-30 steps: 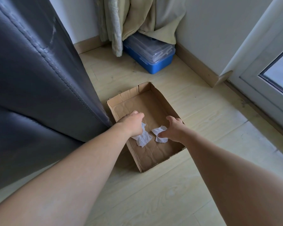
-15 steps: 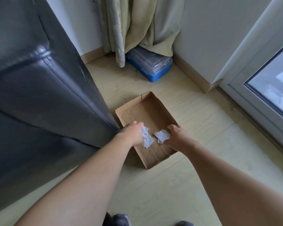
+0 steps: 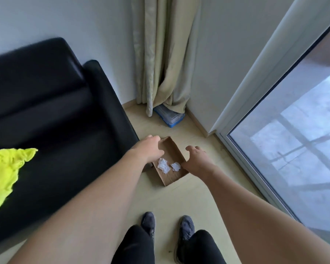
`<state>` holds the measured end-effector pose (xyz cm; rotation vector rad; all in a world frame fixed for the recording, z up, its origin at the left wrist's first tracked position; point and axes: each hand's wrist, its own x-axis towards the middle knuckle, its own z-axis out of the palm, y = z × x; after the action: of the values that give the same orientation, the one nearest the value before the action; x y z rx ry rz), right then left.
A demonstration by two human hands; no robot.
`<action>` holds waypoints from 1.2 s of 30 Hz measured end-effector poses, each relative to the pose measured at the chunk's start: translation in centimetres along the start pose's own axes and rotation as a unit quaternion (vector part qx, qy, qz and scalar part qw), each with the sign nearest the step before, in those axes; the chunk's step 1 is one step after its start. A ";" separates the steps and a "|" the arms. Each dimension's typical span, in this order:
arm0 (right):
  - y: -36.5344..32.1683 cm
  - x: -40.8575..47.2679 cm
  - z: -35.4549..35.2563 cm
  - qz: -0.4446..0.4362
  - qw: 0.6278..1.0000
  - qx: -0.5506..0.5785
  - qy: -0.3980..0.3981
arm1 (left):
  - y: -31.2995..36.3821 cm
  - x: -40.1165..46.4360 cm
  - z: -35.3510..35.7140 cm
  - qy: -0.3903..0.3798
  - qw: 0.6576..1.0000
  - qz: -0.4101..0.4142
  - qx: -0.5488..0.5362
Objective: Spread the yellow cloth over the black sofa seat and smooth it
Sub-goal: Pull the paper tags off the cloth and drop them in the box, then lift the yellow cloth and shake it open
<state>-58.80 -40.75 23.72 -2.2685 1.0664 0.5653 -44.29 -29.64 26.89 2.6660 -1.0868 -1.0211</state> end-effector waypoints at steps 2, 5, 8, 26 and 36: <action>-1.9 -4.4 -2.1 -0.008 1.000 0.005 -0.005 | 0.6 -5.3 -2.8 0.011 1.000 -0.003 -0.017; -4.7 -8.6 -2.5 -0.022 0.999 0.005 -0.026 | -0.4 -10.7 -4.5 0.022 0.999 -0.018 -0.028; -8.1 -10.7 -0.9 -0.045 0.999 0.005 -0.028 | -3.6 -13.9 -4.6 0.033 0.999 -0.031 -0.023; -38.2 -21.1 15.9 -0.107 0.992 -0.011 -0.060 | -38.0 -29.9 -8.1 0.067 0.993 -0.095 -0.034; -53.6 -16.8 21.8 -0.159 0.978 -0.040 -0.128 | -54.2 -31.6 -13.2 0.088 0.976 -0.181 -0.078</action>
<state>-29.15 10.73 33.71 -2.2955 0.5522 0.7487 -20.77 29.03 37.56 2.8143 -0.4755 -0.8523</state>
